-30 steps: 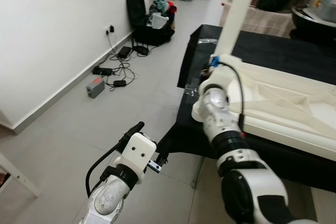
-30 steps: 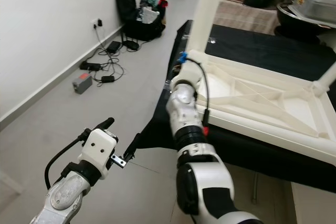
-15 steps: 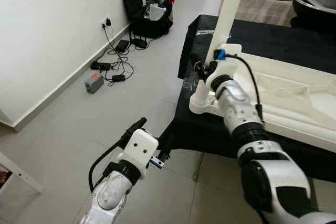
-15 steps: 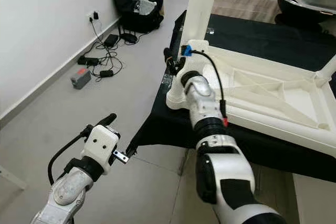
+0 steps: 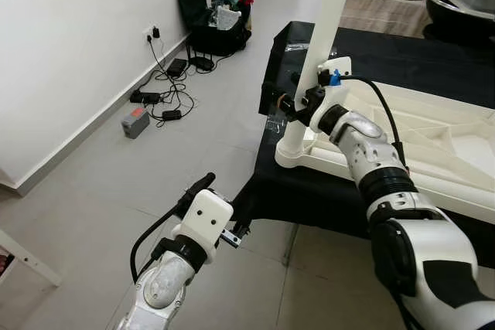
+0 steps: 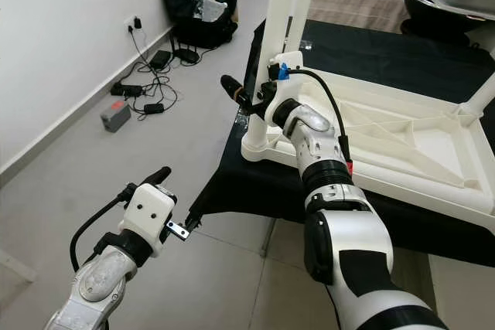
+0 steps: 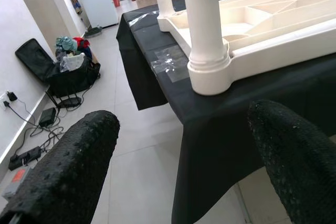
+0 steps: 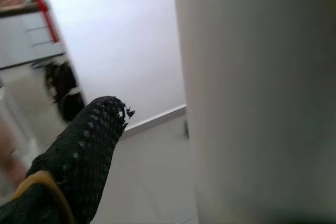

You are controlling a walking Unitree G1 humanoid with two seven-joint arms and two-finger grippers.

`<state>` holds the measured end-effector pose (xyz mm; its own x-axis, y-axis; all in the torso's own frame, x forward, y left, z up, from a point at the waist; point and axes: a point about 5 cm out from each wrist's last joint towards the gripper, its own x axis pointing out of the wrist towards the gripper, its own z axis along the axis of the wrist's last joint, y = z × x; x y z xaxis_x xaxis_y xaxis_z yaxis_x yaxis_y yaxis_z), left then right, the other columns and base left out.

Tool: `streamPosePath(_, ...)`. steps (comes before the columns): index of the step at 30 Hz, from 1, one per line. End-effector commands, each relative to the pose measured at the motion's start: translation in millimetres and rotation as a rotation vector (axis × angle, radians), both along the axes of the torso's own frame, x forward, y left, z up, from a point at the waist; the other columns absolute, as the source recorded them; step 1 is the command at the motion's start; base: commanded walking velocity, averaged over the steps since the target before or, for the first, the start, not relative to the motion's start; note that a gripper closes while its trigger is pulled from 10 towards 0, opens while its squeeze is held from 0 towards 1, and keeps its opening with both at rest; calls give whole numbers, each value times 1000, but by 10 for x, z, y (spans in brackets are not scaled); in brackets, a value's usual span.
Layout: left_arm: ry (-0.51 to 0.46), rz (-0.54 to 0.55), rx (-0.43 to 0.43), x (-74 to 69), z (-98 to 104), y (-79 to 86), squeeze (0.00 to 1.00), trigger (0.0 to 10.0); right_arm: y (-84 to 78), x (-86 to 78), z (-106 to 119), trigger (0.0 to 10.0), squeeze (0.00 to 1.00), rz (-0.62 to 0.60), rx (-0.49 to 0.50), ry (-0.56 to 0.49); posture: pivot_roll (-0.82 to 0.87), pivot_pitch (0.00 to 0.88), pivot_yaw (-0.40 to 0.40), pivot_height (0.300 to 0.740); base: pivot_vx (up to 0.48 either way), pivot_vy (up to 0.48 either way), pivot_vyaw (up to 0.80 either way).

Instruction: Building children table

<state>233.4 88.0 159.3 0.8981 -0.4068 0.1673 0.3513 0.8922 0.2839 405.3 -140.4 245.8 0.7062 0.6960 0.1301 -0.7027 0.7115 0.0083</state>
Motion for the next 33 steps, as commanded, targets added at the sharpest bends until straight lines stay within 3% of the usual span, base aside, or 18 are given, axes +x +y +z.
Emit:
streamPosePath(1, 18, -2, 20, -2, -47, -3, 0, 10000, 168, -50, -82, 10000, 0, 170, -36, 51, 131, 112, -79, 740, 0, 0, 0)
streamPosePath(6, 17, -1, 21, -3, -46, 2, 0, 10000, 250, -114, -76, 10000, 0, 349, -32, 65, 129, 113, -81, 740, 0, 0, 0)
streamPosePath(12, 19, -2, 22, -7, -49, 1, 0, 10000, 324, -96, -68, 10000, 0, 329, -35, 58, 129, 110, -79, 740, 0, 0, 0)
streamPosePath(13, 20, -3, 22, -11, -51, -1, 0, 10000, 349, -87, -66, 8275, 0, 314, -34, 50, 133, 107, -82, 740, 0, 0, 0)
streamPosePath(14, 20, -3, 22, -11, -51, -1, 0, 10000, 349, -87, -66, 8275, 0, 314, -34, 50, 133, 107, -82, 740, 0, 0, 0)
streamPosePath(15, 20, -4, 21, -15, -53, -4, 0, 10000, 369, -65, -54, 0, 0, 268, -27, 37, 134, 106, -81, 740, 0, 0, 0)
streamPosePath(17, 20, -4, 21, -15, -53, -4, 0, 10000, 369, -65, -54, 0, 0, 268, -27, 37, 134, 106, -81, 740, 0, 0, 0)
streamPosePath(20, 21, -5, 20, -25, -57, -12, 0, 10000, 368, 9, -61, 0, 0, 77, -23, 19, 134, 99, -83, 740, 0, 0, 0)
streamPosePath(22, 21, -5, 20, -25, -57, -12, 0, 10000, 368, 9, -61, 0, 0, 77, -23, 19, 134, 99, -83, 740, 0, 0, 0)
streamPosePath(24, 22, -7, 19, -30, -61, -16, 0, 10000, 287, 61, -97, 0, 0, -102, -28, 17, 132, 94, -80, 740, 0, 0, 0)
streamPosePath(25, 22, -7, 19, -30, -61, -16, 0, 10000, 287, 61, -97, 0, 0, -102, -28, 17, 132, 94, -80, 740, 0, 0, 0)
streamPosePath(29, 24, -10, 18, -35, -65, -18, 0, 10000, 45, 146, -185, 0, 0, -538, -5, 86, 129, 93, -79, 740, 0, 0, 0)
streamPosePath(30, 24, -10, 18, -35, -65, -18, 0, 10000, 45, 146, -185, 0, 0, -538, -5, 86, 129, 93, -79, 740, 0, 0, 0)
streamPosePath(32, 24, -12, 19, -33, -65, -18, 0, 10000, -70, 152, -230, 0, 0, -729, 27, 129, 126, 92, -79, 740, 0, 0, 0)
streamPosePath(33, 24, -12, 19, -33, -65, -18, 0, 10000, -70, 152, -230, 0, 0, -729, 27, 129, 126, 92, -79, 740, 0, 0, 0)
